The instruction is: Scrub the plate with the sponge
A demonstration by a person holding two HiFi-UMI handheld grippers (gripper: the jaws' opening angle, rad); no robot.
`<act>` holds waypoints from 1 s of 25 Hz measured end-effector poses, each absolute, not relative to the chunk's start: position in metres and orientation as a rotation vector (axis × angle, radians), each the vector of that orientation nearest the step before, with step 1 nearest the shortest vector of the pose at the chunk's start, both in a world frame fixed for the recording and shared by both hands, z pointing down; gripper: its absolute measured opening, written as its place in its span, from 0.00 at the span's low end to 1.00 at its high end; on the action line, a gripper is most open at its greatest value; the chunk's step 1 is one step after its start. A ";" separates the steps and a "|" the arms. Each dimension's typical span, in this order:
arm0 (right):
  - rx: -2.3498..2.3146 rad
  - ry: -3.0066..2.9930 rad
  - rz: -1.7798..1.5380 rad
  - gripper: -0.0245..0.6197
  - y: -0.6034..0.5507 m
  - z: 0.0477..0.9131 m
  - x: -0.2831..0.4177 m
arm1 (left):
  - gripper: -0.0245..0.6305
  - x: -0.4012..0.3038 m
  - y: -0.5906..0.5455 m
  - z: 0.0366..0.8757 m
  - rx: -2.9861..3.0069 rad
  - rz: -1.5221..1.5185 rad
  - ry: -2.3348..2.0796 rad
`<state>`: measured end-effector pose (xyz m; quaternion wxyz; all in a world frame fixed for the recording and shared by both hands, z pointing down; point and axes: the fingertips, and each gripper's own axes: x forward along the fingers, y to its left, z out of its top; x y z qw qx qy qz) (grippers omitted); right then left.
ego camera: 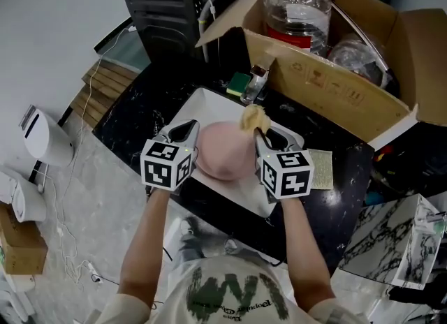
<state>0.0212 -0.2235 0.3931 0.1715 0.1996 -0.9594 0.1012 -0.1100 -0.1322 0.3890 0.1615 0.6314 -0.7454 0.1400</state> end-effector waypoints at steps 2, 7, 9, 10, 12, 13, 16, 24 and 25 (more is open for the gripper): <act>0.586 -2.717 0.284 0.14 -0.224 0.393 0.019 | 0.04 -0.114 -0.135 0.389 1.824 0.407 -2.117; 0.663 -2.702 0.279 0.14 -0.225 0.391 0.009 | 0.04 -0.131 -0.144 0.389 1.898 0.420 -2.067; 0.707 -2.688 0.284 0.14 -0.226 0.391 0.005 | 0.04 -0.139 -0.150 0.390 1.938 0.429 -2.035; 0.731 -2.680 0.285 0.14 -0.226 0.392 0.003 | 0.04 -0.143 -0.153 0.390 1.958 0.431 -2.018; 0.782 -2.662 0.291 0.14 -0.226 0.393 -0.004 | 0.04 -0.153 -0.158 0.392 1.995 0.430 -1.982; 0.807 -2.653 0.297 0.14 -0.226 0.393 -0.007 | 0.04 -0.157 -0.160 0.392 2.014 0.430 -1.962; 0.882 -2.625 0.312 0.14 -0.224 0.393 -0.017 | 0.04 -0.166 -0.168 0.395 2.080 0.442 -1.894; 1.015 -2.544 0.322 0.14 -0.216 0.400 -0.038 | 0.04 -0.188 -0.182 0.401 2.205 0.453 -1.758; 1.022 -2.530 0.318 0.14 -0.216 0.402 -0.039 | 0.04 -0.189 -0.183 0.402 2.219 0.454 -1.739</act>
